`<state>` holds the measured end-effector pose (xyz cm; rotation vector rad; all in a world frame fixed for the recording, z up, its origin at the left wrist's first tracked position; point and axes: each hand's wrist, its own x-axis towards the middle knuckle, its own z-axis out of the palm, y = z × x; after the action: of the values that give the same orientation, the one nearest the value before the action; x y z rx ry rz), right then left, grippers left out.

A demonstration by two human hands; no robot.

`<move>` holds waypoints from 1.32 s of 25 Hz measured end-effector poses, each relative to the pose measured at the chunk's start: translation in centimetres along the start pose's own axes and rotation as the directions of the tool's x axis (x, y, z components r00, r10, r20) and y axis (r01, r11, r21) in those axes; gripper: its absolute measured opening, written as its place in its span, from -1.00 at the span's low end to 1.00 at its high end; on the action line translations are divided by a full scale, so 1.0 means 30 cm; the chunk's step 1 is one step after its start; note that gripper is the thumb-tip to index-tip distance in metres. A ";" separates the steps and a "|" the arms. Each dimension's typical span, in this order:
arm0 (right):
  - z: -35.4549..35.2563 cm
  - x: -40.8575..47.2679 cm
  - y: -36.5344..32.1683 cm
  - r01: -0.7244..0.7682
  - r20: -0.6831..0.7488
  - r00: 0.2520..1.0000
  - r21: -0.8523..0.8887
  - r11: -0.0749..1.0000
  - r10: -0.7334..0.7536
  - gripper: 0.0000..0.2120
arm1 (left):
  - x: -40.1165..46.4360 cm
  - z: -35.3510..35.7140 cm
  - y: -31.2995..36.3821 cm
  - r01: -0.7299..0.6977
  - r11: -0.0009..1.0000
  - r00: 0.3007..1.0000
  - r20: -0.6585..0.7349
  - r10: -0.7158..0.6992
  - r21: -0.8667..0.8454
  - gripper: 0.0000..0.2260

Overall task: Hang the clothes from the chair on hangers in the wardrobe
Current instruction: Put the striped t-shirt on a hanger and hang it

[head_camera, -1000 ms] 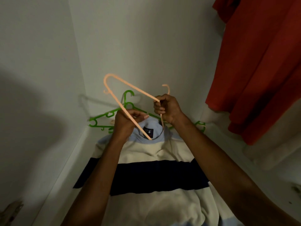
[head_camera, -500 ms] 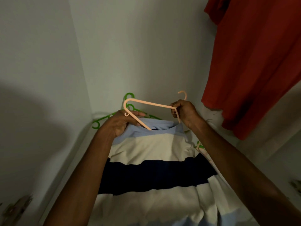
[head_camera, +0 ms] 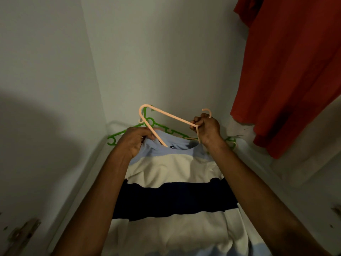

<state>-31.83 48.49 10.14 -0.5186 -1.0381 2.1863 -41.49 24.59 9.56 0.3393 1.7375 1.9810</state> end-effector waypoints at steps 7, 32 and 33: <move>0.022 0.015 -0.080 0.193 0.030 0.981 -0.219 0.956 -0.191 -0.64 | -0.040 -0.045 0.039 -0.052 0.998 0.996 -0.074 0.053 0.020 -0.67; -0.061 0.062 -0.084 0.331 -0.204 0.766 -0.688 0.646 -0.610 -0.72 | -0.070 -0.052 0.025 -0.117 0.836 0.944 -0.201 0.261 0.536 -0.78; -0.063 0.063 -0.084 0.339 -0.217 0.763 -0.667 0.664 -0.608 -0.68 | -0.069 -0.043 0.026 -0.109 0.824 0.936 -0.220 0.273 0.556 -0.73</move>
<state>-31.06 52.01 10.86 -0.8373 -1.4108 1.1566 -40.50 22.38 10.38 0.4394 2.5468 1.6952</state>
